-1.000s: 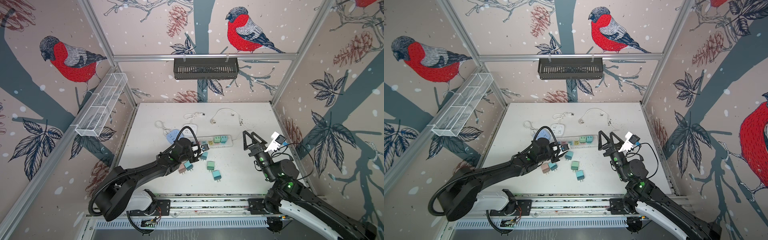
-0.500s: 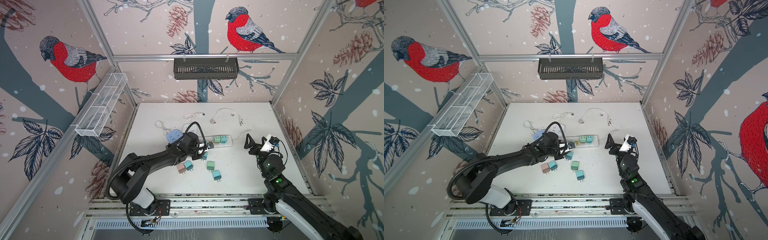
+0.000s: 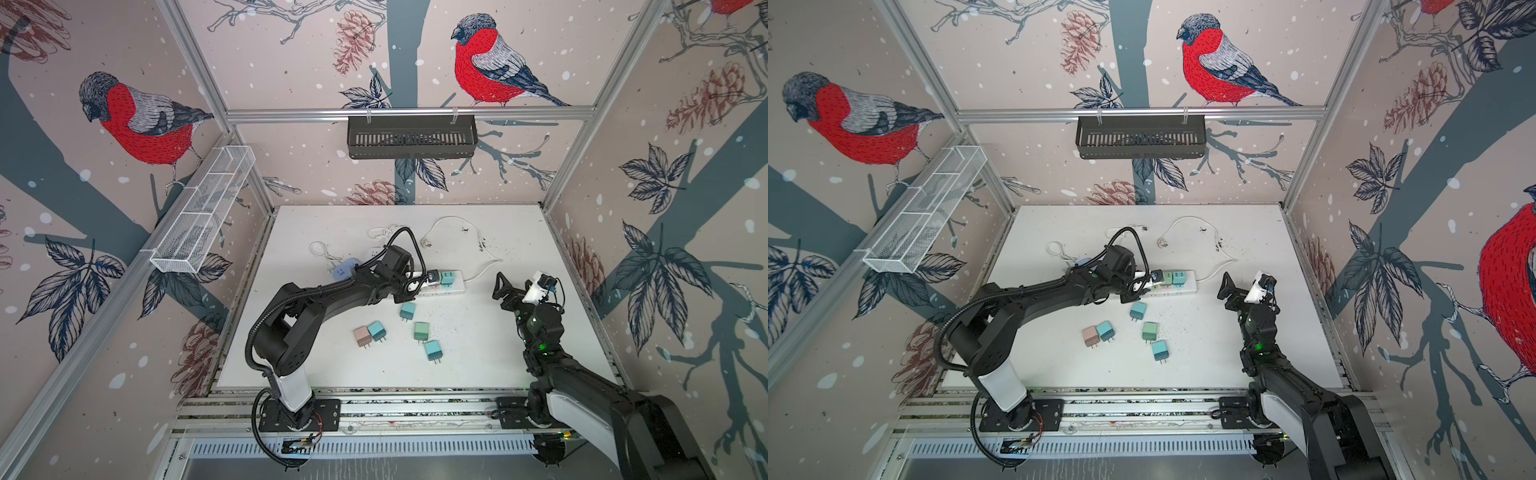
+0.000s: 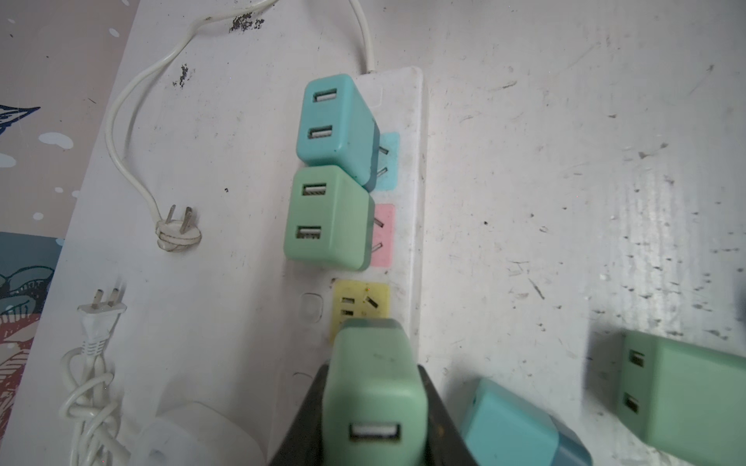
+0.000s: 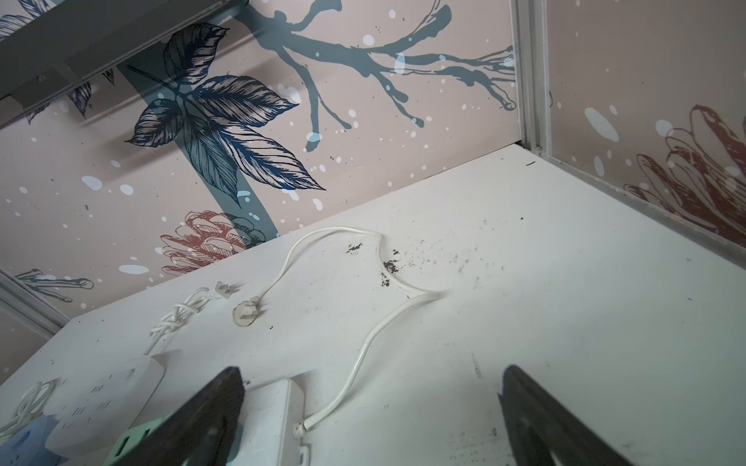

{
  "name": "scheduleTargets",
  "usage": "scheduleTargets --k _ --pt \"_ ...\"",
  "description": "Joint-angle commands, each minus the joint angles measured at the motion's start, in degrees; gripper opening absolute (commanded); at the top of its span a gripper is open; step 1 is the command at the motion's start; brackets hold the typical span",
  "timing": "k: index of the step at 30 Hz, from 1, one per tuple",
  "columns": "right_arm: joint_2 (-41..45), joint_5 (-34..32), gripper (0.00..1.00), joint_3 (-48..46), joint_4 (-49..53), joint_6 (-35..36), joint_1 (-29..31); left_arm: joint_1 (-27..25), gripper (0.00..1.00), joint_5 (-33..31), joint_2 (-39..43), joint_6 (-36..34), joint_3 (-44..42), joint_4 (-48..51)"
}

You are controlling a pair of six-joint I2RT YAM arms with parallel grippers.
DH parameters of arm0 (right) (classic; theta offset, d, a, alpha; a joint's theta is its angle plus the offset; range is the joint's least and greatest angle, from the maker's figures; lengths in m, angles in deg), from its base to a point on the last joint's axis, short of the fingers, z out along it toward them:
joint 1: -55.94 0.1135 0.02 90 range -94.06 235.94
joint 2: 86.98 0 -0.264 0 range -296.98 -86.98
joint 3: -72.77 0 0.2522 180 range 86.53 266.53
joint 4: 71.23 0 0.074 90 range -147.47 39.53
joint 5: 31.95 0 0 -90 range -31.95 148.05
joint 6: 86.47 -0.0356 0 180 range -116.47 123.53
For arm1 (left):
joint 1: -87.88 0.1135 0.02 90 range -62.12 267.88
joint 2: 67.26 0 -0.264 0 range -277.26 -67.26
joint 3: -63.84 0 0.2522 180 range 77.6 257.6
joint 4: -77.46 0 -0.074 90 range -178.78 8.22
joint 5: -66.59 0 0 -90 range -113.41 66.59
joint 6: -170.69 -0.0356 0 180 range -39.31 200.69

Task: Insert the plug
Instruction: 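Carry the green plug over the power strip with the left gripper while right withdraws, then lower the light-green plug into the socket beside the other light-green plug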

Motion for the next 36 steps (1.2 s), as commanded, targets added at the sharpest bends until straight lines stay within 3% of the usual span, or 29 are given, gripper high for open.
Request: scheduleTargets --k 1,13,36 --pt "-1.24 1.48 1.0 -0.03 -6.76 -0.49 -0.08 0.29 0.0 -0.17 -2.87 -2.57 4.14 4.96" --pt "-2.68 3.21 1.0 -0.06 -8.19 -0.13 -0.06 0.64 0.0 -0.33 -9.4 -4.06 13.64 13.32" --pt "-3.27 3.46 1.0 -0.24 -9.22 -0.06 -0.08 2.14 0.0 4.34 -12.23 -3.13 16.95 18.44"
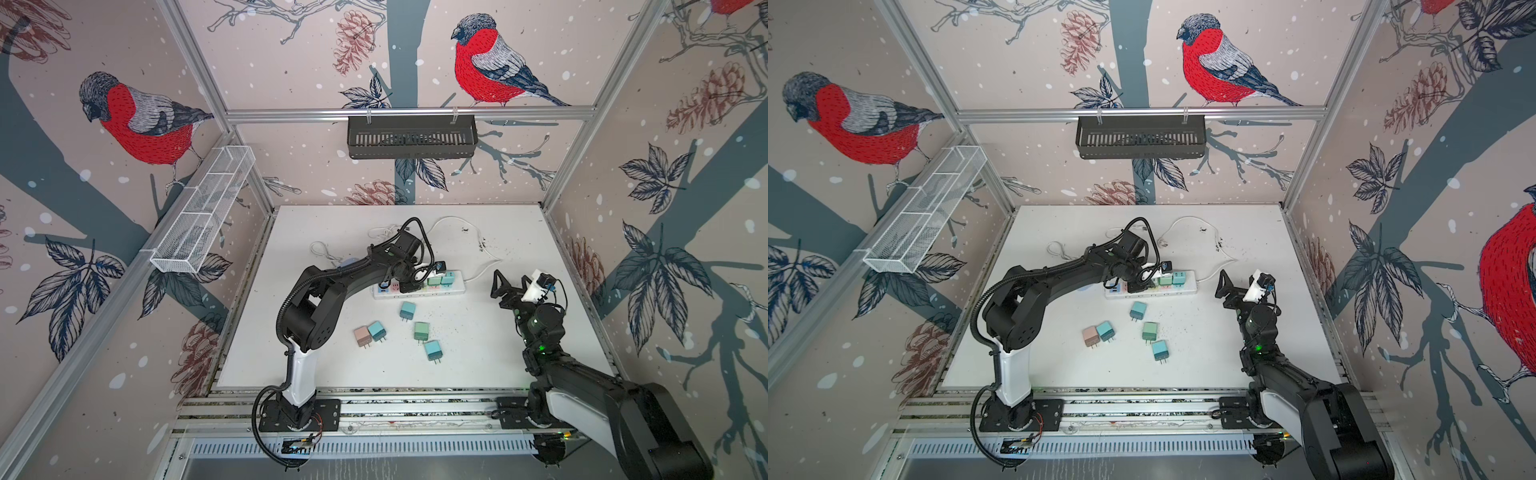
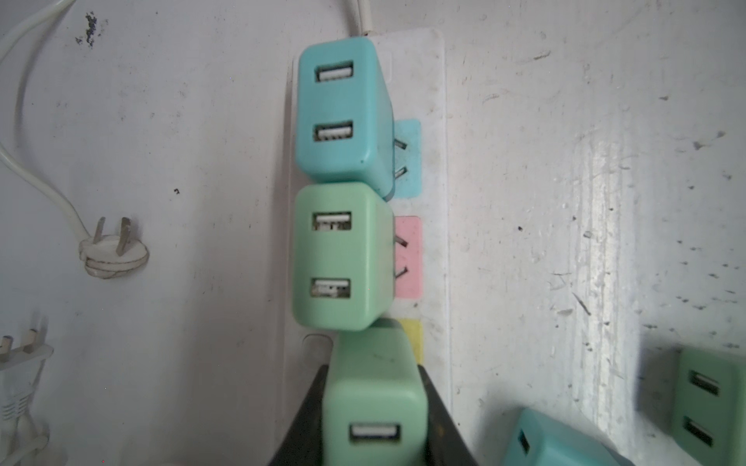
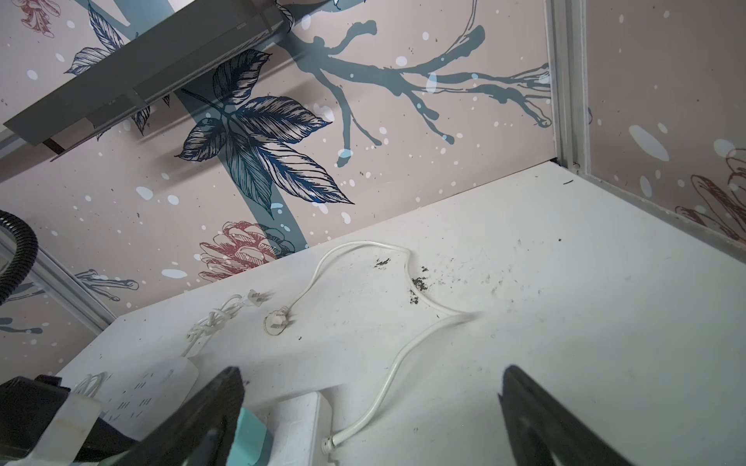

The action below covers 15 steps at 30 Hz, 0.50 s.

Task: Insert the plug
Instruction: 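Lower the light-green plug into the socket beside the other light-green plug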

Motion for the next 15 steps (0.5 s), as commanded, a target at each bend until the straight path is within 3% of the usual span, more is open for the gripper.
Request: scheduleTargets --k 1,15 --pt "-0.72 0.47 1.0 0.65 -1.95 -0.03 0.08 0.68 0.0 1.25 -0.76 -0.35 0.92 3.21" --pt "-0.47 0.71 1.0 0.4 -2.14 -0.02 0.13 1.97 0.0 2.93 -6.09 -0.1 7.69 10.89"
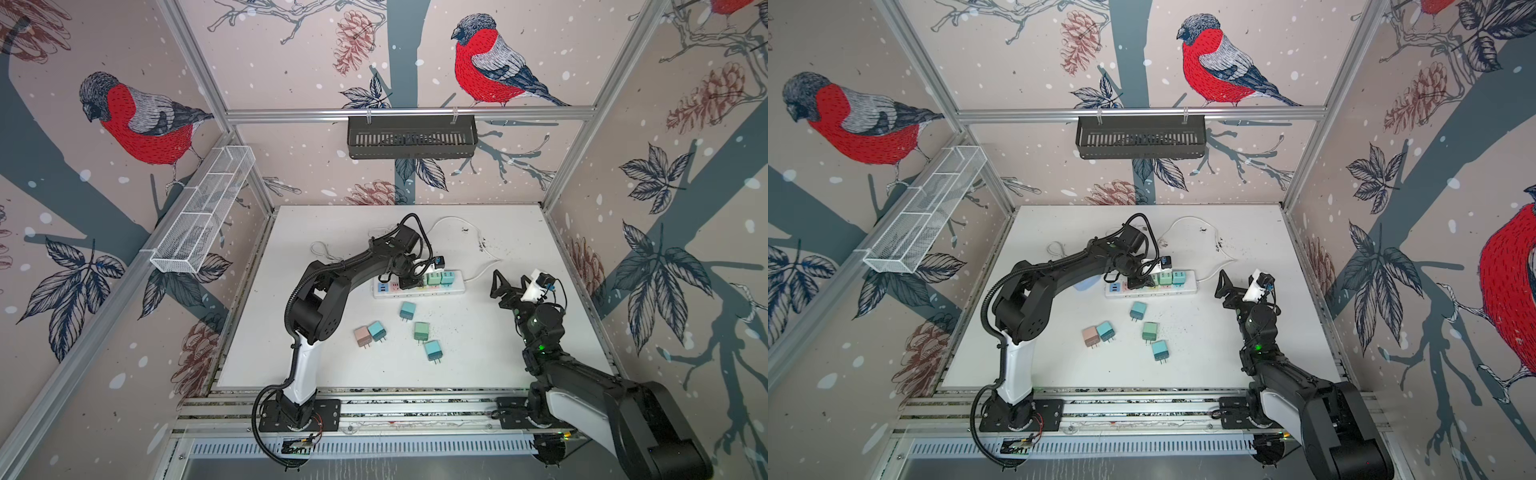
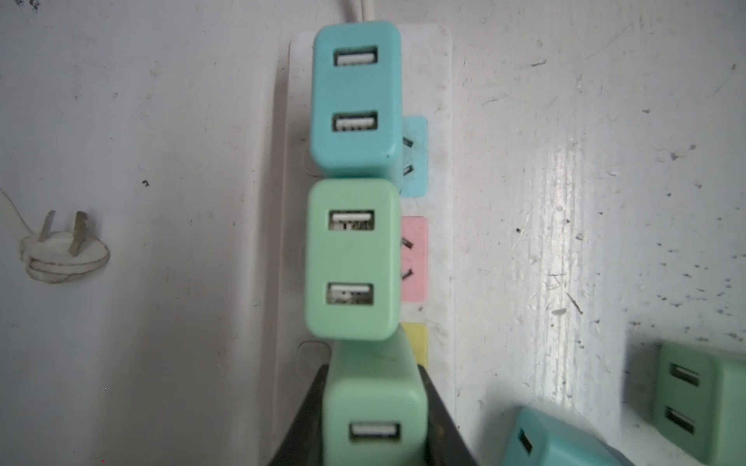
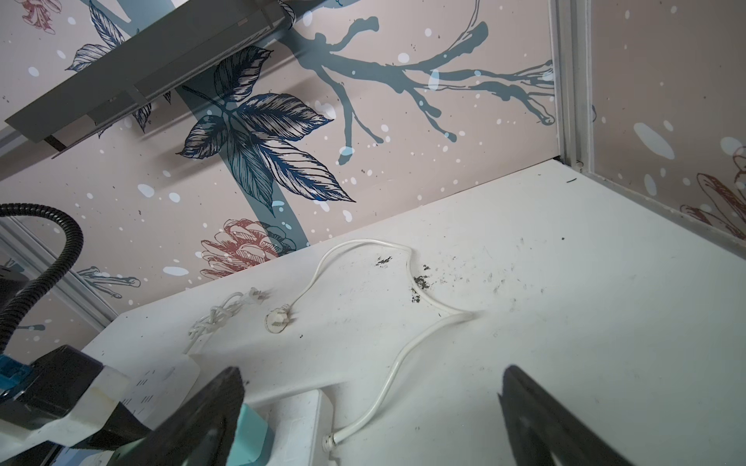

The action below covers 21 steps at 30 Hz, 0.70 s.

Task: Insert the plug
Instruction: 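Lower the light-green plug into the socket beside the other light-green plug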

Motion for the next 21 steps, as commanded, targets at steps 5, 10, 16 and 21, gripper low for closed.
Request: scheduleTargets --k 5,10,16,21 --pt "-1.26 0.73 1.0 0.92 -1.81 0.17 0.07 0.3 0.0 -1.28 -1.28 0.17 0.31 2.95" --pt "-0.31 0.49 1.0 0.29 -2.03 0.02 0.09 0.33 0.0 -2.03 -2.42 -0.15 0.23 3.66" --pt "-0.22 0.47 1.0 0.21 -1.82 0.0 0.09 0.7 0.0 -1.95 -3.58 -0.15 -0.31 3.57" --pt "-1.33 0.65 1.0 1.0 -1.71 0.19 0.09 0.74 0.0 -1.44 -3.78 -0.24 -0.38 3.73"
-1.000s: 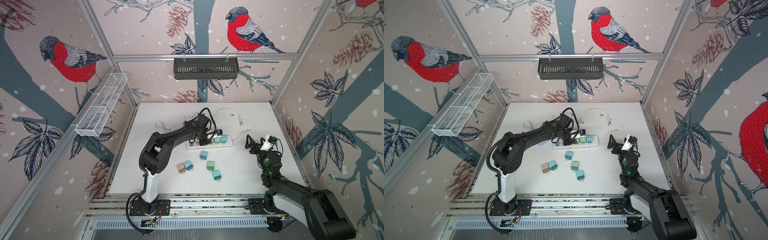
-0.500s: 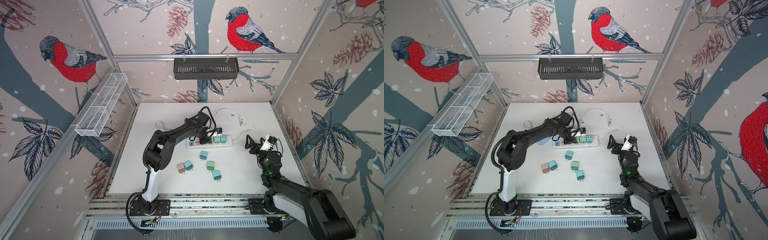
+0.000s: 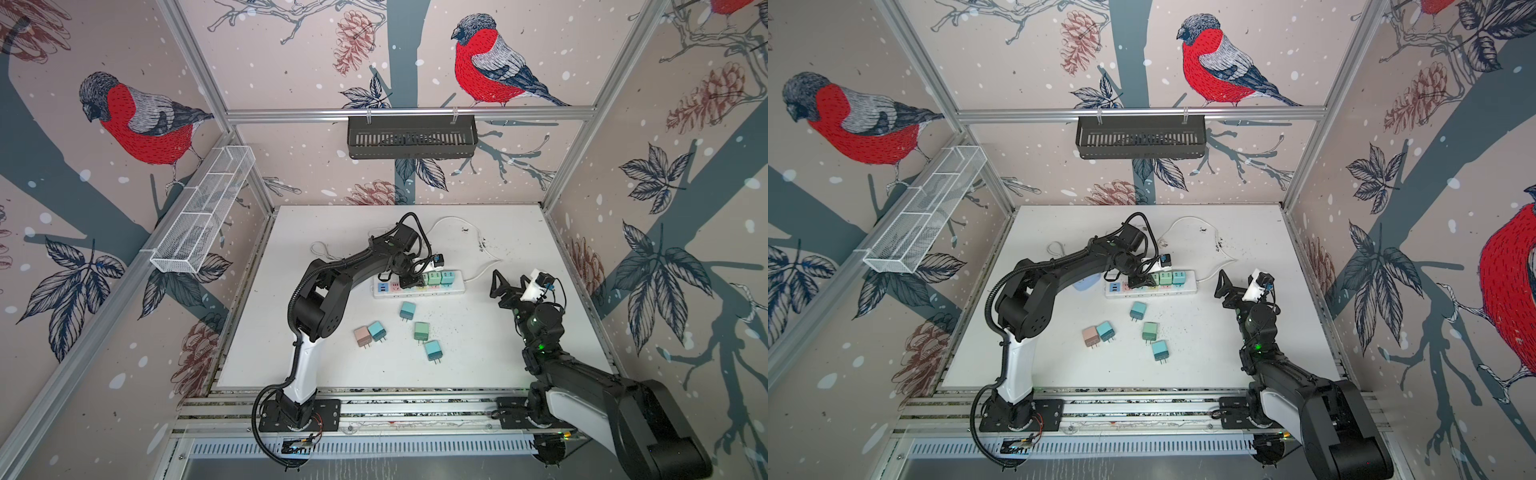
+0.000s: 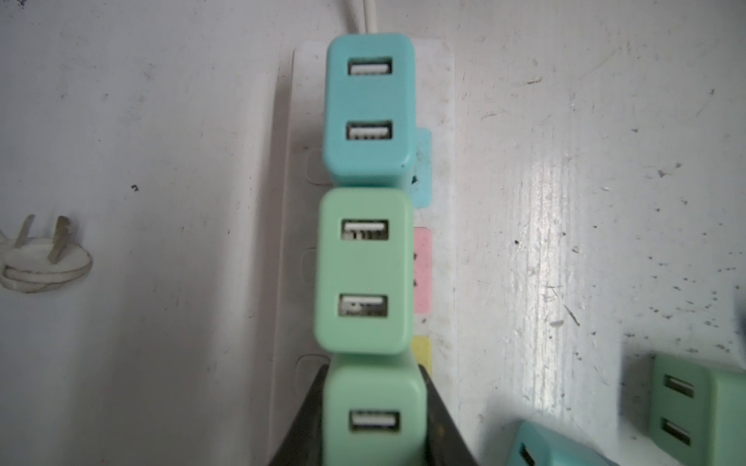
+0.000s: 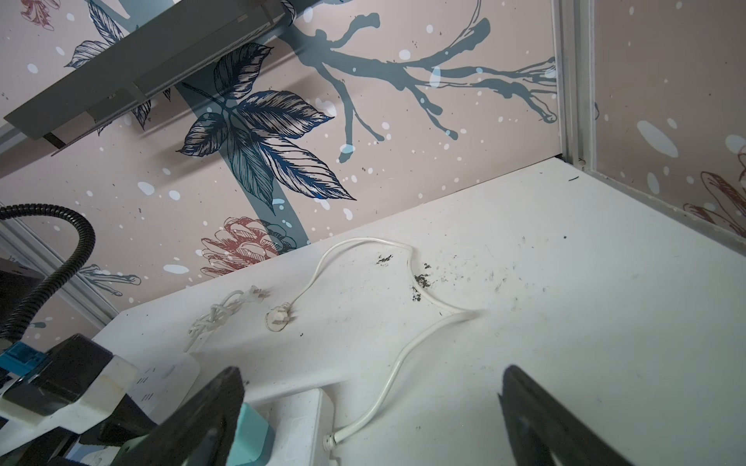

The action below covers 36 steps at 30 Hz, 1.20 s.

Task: Insert the plug
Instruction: 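Lower the light-green plug into the socket beside the other light-green plug, then open the left gripper and raise it while right reaches toward loose plugs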

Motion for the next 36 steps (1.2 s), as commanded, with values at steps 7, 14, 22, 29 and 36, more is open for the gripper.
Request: scheduleTargets --k 7,14,22,29,36 --pt "0.77 0.11 1.0 -0.16 -1.79 0.04 0.1 0.17 0.0 -4.64 -2.3 -2.24 -0.39 5.48" --pt "0.28 -0.09 1.0 0.15 -1.71 0.03 0.06 0.18 0.96 -4.66 0.25 -1.75 -1.0 2.43" --pt "-0.65 -2.1 1.0 1.12 -0.24 -0.94 0.11 0.09 0.98 1.27 10.36 -2.69 -4.68 0.38" --pt "-0.93 -4.37 1.0 3.17 4.39 -4.72 -0.07 -0.61 0.98 -1.82 33.56 12.79 -24.23 -19.87" --pt "5.01 0.6 1.0 10.25 25.19 -10.23 3.56 -0.62 0.98 -14.57 55.37 36.44 -53.53 -53.52"
